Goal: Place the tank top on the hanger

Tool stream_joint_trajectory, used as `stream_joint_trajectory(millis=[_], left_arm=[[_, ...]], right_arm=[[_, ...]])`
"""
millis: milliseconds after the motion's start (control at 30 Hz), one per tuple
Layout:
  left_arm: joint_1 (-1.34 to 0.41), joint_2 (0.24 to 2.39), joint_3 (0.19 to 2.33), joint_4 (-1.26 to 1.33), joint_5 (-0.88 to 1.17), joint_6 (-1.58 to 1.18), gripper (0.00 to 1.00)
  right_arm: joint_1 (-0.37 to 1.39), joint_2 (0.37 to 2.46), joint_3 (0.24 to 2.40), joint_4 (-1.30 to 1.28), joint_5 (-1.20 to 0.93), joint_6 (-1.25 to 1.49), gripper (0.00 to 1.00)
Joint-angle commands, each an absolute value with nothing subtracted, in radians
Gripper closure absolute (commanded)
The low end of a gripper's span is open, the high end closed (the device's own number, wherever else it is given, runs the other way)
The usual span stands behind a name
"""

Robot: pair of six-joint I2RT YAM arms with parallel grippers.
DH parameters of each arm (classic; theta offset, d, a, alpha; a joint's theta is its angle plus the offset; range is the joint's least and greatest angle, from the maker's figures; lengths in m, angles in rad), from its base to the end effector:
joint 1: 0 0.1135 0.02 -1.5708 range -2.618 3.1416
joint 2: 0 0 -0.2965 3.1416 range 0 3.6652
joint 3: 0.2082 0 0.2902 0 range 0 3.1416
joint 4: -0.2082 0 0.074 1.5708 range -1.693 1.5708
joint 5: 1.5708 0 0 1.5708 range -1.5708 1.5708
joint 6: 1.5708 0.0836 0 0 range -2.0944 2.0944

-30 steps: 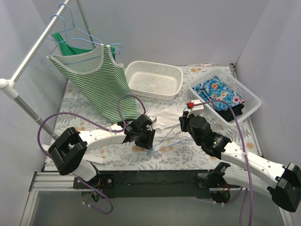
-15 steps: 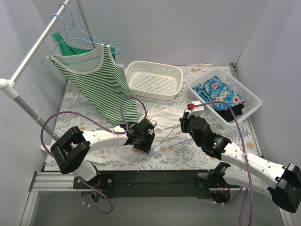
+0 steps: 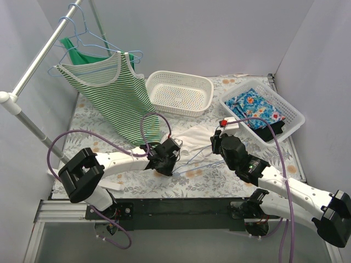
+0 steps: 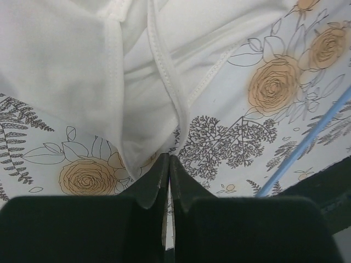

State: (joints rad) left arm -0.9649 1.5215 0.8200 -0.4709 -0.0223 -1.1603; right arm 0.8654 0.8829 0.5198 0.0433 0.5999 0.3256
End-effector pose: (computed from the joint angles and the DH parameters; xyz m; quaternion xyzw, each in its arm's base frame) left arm 0.1850 -0.2637 0.1270 -0.0978 0.9753 -0.1675 0.1058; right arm 0.2008 0.1630 0.2528 -0.0398 0.7926 0.1155 0.5974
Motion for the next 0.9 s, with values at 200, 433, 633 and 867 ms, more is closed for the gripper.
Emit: stream_joint_trajectory(millis=[200,433,633,867], left_arm=[[-0.807,1.283,0.770,-0.371,0.204,-1.288,1.00],[-0.652,1.192,0.706,-0.311,0.399,-1.331,1.00],[-0.629,1.144,0.716,-0.327,0.451,-1.330,1.00],[-0.624,1.097,0.716,-0.365,0.459,-1.315,1.00]], right_arm=[[0.868,0.859,0.586,0.038,0.670,0.311,0.99],[0.870,0.891,0.612,0.028,0.722,0.321,0.99],[0.868,0.952,0.673,-0.027,0.776,0.354,0.99],[0.868,0.985,0.701,-0.052,0.811,0.385,0.99]])
